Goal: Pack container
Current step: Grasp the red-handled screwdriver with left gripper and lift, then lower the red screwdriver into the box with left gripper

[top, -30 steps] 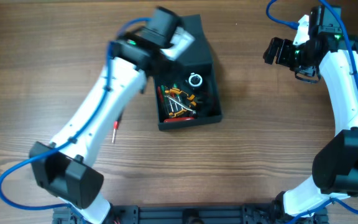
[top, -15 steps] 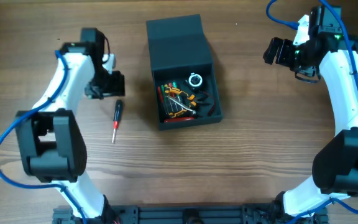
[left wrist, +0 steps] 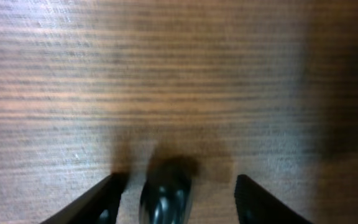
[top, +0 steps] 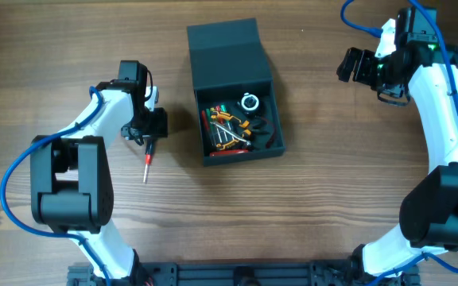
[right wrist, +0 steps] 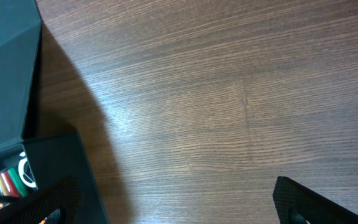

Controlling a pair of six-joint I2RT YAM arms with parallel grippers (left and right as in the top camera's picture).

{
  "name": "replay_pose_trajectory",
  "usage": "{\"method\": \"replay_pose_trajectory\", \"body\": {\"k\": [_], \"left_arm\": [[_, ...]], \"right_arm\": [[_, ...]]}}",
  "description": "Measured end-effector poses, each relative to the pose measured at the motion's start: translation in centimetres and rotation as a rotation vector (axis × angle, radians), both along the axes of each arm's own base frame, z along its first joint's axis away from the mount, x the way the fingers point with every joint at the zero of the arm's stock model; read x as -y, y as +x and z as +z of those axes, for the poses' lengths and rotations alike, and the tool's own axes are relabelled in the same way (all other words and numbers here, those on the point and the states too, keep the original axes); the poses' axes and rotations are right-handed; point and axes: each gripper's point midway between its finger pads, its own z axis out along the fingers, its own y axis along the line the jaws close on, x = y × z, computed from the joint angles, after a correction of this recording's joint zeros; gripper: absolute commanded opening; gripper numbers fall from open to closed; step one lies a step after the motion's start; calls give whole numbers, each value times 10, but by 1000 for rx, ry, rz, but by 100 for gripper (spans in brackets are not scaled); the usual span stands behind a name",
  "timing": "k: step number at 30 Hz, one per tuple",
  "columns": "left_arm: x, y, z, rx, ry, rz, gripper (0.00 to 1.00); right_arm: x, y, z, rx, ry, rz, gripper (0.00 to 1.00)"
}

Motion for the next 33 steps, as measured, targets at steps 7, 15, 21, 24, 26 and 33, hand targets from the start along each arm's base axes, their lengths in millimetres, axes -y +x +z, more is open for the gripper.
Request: {"method": "replay_pose_trajectory", "body": {"k": [7,15,21,24,26,33], "left_arm": [[0,0,-1,5,5,-63,38],[0,-9,-1,-24,14,-164,20],[0,-8,-1,-17,19,-228,4],[-1,-12,3,-37,19,-238,4],[-2,-18,11,-78,21,-239,4],[36,46,123,155,54,-366,4]], "right_arm": [[0,0,0,0,0,0,100],[0,0,0,0,0,0,100],[0,0,0,1,0,0,100],[0,0,0,0,0,0,100],[0,0,0,0,0,0,100],[0,0,0,1,0,0,100]]}}
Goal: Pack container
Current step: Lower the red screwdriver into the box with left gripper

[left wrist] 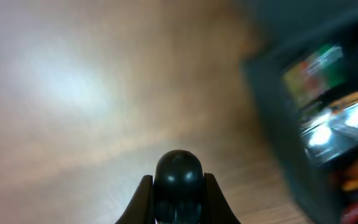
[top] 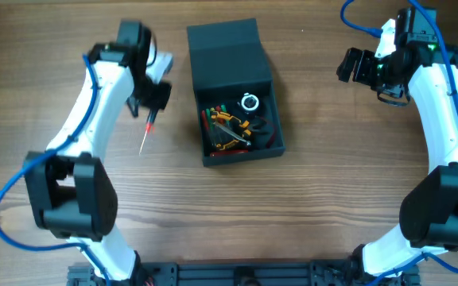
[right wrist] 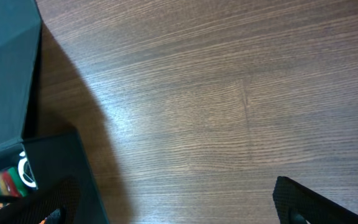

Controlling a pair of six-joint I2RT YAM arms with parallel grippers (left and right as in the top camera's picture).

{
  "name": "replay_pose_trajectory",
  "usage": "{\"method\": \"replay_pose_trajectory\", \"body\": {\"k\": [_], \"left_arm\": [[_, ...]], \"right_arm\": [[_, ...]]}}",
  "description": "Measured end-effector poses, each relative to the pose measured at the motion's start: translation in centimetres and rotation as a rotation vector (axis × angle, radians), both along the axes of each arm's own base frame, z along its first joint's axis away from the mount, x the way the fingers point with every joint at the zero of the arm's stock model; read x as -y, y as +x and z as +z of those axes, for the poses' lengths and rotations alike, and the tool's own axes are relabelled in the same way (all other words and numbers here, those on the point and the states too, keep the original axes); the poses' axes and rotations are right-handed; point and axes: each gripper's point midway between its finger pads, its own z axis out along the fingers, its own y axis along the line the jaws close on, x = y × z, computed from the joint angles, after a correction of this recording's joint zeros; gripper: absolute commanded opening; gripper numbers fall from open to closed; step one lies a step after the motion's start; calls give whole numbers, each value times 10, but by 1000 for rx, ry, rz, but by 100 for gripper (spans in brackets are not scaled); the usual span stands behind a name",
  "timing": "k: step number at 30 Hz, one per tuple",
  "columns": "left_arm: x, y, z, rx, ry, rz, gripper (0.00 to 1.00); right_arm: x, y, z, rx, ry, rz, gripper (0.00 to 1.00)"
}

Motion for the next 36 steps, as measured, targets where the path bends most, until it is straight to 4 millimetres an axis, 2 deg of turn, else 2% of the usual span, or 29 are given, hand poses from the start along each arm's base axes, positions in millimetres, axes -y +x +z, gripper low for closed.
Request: {"method": "replay_pose_trajectory", "body": {"k": [2,4,5,7,8,10,11,12,13,14,16,20,22,25,28,29,32,35,36], "left_arm": [[34,16,47,132,-3,-111,4],[68,15,72,207,-3,-237,4],[86,11,78,227,-1,-310,4],[124,-6,78,238,17,-482,5],[136,-12,77,238,23,-537,8],[168,-30,73,242,38,-693,17],[179,-36,70,238,42,-742,20],[181,-37,69,240,49,-769,21],[191,-42,59,218,52,-805,23],[195,-44,52,201,56,-823,24],[200,-46,23,132,75,-859,29],[208,-56,-26,3,97,-907,42],[213,-62,-36,-22,95,-927,49],[219,-67,-38,-28,88,-949,49],[217,-64,-38,-19,120,-929,45],[214,-61,-38,-14,143,-901,46],[202,-50,-35,7,213,-799,58],[187,-31,-21,55,234,-606,61],[179,-24,-14,75,227,-535,61]], "right_arm": [[0,0,0,0,0,0,100],[0,0,0,0,0,0,100],[0,0,0,0,0,0,100],[0,0,0,0,0,0,100],[0,0,0,0,0,0,100],[0,0,0,0,0,0,100],[0,0,0,0,0,0,100],[0,0,0,0,0,0,100],[0,0,0,0,0,0,100],[0,0,0,0,0,0,100],[0,0,0,0,0,0,100],[0,0,0,0,0,0,100],[0,0,0,0,0,0,100],[0,0,0,0,0,0,100],[0,0,0,0,0,0,100],[0,0,0,0,0,0,100],[0,0,0,0,0,0,100],[0,1,0,3,0,0,100],[1,8,3,35,-4,0,100]]}}
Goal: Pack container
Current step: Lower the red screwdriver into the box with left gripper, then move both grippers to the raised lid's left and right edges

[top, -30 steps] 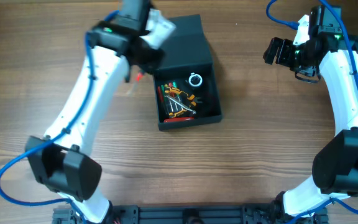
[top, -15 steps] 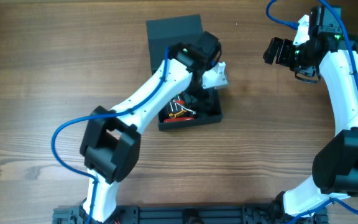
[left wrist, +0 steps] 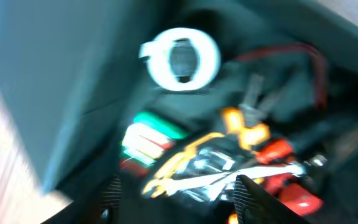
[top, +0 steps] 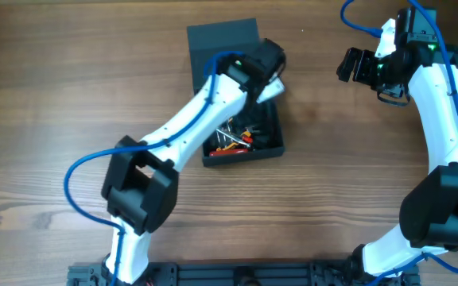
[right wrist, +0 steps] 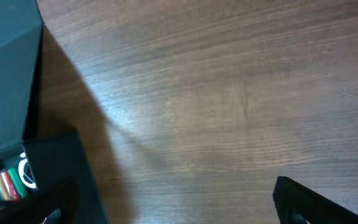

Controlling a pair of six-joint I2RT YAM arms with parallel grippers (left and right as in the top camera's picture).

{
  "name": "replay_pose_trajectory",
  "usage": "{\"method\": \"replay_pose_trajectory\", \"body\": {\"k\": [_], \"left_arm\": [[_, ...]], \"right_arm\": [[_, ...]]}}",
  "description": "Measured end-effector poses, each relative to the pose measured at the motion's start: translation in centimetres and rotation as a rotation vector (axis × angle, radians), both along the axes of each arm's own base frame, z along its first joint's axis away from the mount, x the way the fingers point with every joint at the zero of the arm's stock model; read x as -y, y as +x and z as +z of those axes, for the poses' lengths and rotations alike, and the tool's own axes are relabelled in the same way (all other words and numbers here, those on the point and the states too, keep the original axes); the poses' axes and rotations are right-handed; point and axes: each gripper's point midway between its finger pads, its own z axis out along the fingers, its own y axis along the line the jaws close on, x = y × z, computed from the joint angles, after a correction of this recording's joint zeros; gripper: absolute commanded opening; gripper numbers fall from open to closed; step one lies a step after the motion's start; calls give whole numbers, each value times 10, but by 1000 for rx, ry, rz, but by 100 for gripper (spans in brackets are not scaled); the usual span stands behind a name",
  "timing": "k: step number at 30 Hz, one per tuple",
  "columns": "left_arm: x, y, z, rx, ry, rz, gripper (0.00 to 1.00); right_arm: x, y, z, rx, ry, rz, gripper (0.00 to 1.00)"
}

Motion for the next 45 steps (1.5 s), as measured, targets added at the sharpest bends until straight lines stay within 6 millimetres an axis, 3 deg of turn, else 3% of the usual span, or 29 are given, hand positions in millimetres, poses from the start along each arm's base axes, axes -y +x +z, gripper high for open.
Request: {"method": "replay_pose_trajectory", "body": {"k": [2,5,6,10,11,12,14,15,17,20,23,26,29,38,45], "left_arm": [[-22,18,19,53,-48,152,62],[-71,47,37,102,-140,436,59],[-92,58,39,106,-176,534,56],[-165,97,45,96,-408,836,24],[-177,106,49,92,-484,875,15],[-186,113,53,80,-566,896,4],[-198,118,57,47,-667,929,4],[-201,119,57,26,-701,941,4],[-199,123,47,-28,-763,952,4],[-187,129,25,-101,-812,942,4],[-176,130,-7,-202,-841,949,4],[-171,128,-36,-278,-840,979,4],[-169,130,-51,-306,-845,998,4],[-144,131,-83,-363,-843,1009,4],[-131,143,-102,-361,-878,1018,4]], "right_arm": [[2,21,11,96,-9,-3,100],[4,41,24,194,-18,-5,100],[5,42,25,202,-19,-6,100],[4,47,29,229,-18,-3,100],[2,51,32,248,-7,4,95],[0,52,34,258,12,6,83],[-7,59,41,291,68,-3,61],[-12,66,46,323,101,7,45],[-22,79,48,365,182,15,22],[-34,93,33,357,290,6,5],[-51,104,-10,283,433,17,4],[-66,104,-50,192,537,33,4],[-80,98,-74,127,597,53,4],[-154,83,-108,41,687,219,4],[-189,79,-117,46,694,295,4]]}}
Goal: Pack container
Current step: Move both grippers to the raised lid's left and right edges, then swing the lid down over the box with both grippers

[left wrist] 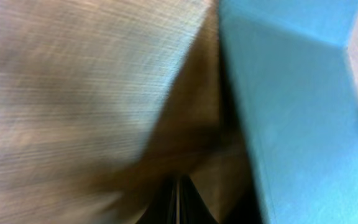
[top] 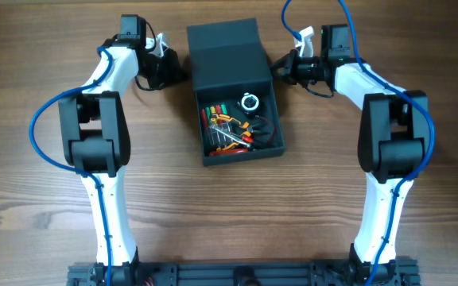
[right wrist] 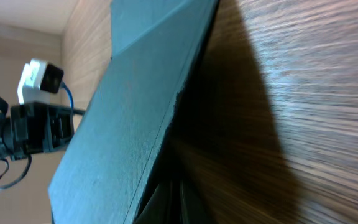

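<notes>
The dark teal box stands open at mid table, its lid laid back behind it. Inside lie a white ring and several orange, red and metal tools. My left gripper is shut and empty, low at the lid's left edge; the left wrist view shows its tips together beside the lid. My right gripper is shut and empty at the lid's right edge, its tips close under the lid.
The wooden table stretches to both sides and in front of the box. The left arm's camera and blue cable show beyond the lid in the right wrist view.
My left gripper was open over the box's contents and is now shut at the lid's left edge. My right gripper was open far to the right and is now shut at the lid's right edge.
My left gripper stood open around a red-handled screwdriver on the table left of the box. Then it was shut on the screwdriver, clear of the table. Then it was open over the box, the table spot bare. Now both grippers flank the lid, shut.
</notes>
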Controlling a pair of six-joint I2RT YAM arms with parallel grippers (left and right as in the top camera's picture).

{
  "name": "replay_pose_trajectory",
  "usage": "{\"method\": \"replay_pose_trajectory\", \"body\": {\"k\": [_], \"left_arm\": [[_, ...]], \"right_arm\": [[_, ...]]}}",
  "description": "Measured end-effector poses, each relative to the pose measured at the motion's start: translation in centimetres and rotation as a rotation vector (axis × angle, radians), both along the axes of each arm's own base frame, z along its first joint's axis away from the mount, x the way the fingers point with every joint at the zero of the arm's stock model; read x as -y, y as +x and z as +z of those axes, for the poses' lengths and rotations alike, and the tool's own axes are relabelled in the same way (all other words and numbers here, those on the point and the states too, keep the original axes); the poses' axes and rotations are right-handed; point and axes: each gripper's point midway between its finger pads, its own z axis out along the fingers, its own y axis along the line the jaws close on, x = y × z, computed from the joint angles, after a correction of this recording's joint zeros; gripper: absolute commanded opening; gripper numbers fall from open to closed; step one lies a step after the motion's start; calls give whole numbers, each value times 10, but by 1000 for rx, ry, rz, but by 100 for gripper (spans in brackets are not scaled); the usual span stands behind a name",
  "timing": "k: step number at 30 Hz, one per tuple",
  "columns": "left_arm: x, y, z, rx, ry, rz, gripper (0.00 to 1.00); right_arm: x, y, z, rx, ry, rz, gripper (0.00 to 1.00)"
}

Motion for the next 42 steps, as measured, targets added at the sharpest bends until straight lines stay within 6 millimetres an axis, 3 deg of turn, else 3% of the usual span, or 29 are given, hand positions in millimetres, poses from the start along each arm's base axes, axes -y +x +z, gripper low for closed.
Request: {"method": "replay_pose_trajectory", "body": {"k": [4,10,15,19,23,26,29,31,37,42], "left_arm": [[17,22,14,100,-56,6,4],[31,33,31,162,-146,-12,4],[41,32,41,172,-215,-36,4],[44,30,43,161,-234,-38,4],[41,25,64,156,-198,-21,4],[53,12,122,219,-139,-40,4],[66,-7,160,262,-82,-69,4],[72,-18,174,274,-51,-80,4],[76,-64,184,200,126,-88,4],[73,-102,191,151,275,-109,4]], "right_arm": [[-5,5,4,43,4,8,4],[-12,20,28,187,67,46,4],[-18,25,51,232,167,67,4],[-17,23,55,197,202,60,4],[-13,23,67,177,193,33,4],[-2,14,105,187,110,-9,4],[11,7,134,246,17,-31,4],[22,-1,145,262,-50,-42,4],[48,-45,162,260,-314,-24,4],[60,-72,191,333,-465,4,4]]}}
